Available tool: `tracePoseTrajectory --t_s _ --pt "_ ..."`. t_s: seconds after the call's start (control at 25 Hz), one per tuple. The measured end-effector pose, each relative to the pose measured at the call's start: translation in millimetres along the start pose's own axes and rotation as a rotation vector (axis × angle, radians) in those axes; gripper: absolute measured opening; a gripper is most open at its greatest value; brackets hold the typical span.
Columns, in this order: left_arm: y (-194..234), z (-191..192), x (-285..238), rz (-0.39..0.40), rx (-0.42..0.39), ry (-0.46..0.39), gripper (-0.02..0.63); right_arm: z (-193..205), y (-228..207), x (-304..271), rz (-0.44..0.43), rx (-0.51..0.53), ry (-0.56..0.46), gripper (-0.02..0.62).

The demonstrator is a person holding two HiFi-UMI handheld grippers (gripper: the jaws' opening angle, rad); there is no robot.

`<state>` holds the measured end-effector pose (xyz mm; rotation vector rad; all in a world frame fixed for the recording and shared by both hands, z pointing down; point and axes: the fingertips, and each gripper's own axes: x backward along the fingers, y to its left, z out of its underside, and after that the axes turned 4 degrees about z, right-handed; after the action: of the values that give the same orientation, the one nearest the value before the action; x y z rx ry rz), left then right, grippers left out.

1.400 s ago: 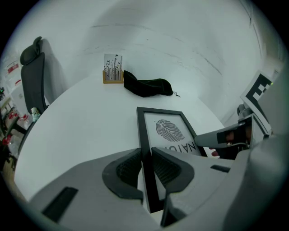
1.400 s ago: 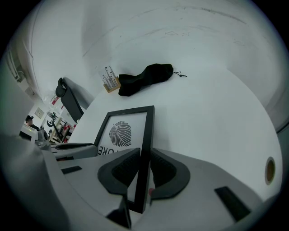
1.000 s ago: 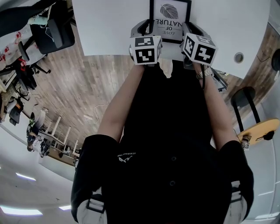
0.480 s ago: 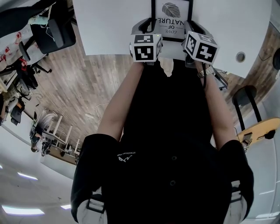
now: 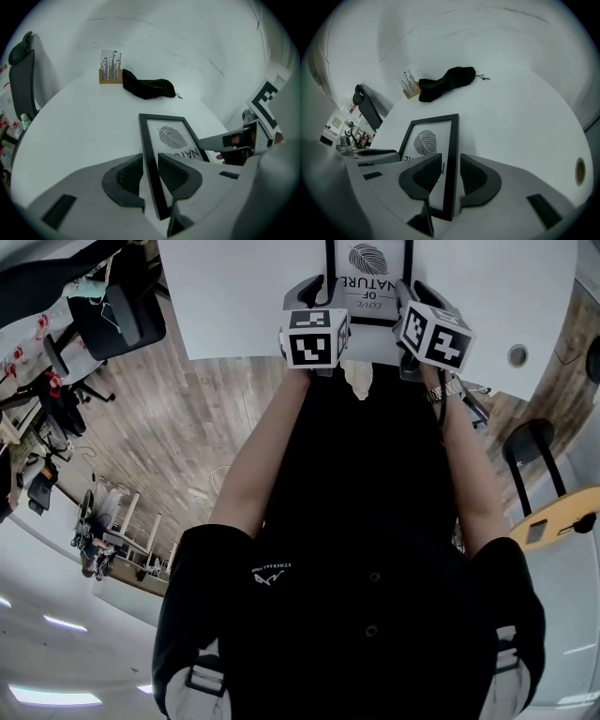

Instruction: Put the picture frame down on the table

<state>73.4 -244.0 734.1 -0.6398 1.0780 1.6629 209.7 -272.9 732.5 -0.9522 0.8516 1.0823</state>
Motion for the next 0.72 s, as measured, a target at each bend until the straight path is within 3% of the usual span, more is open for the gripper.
tracePoseTrajectory --t_s 0.12,0.24,0.52,0.72 --pt "-6 -4 9 -0.004 -0.021 -0.030 0.083 -1 -5 14 0.028 -0.013 -0.034 0.089" --pt "-18 -10 16 0.028 -0.044 -0.050 0.081 -5 -11 29 0.046 -0.034 -0.079 0.002" --pt "-19 -15 38 0.055 -0.099 -0.069 0.018 -8 4 54 0.037 -0.066 -0.140 -0.002" --pt "-9 -14 55 0.059 -0.119 -0.090 0.008 -1 19 63 0.034 -0.076 -0.169 -0.002"
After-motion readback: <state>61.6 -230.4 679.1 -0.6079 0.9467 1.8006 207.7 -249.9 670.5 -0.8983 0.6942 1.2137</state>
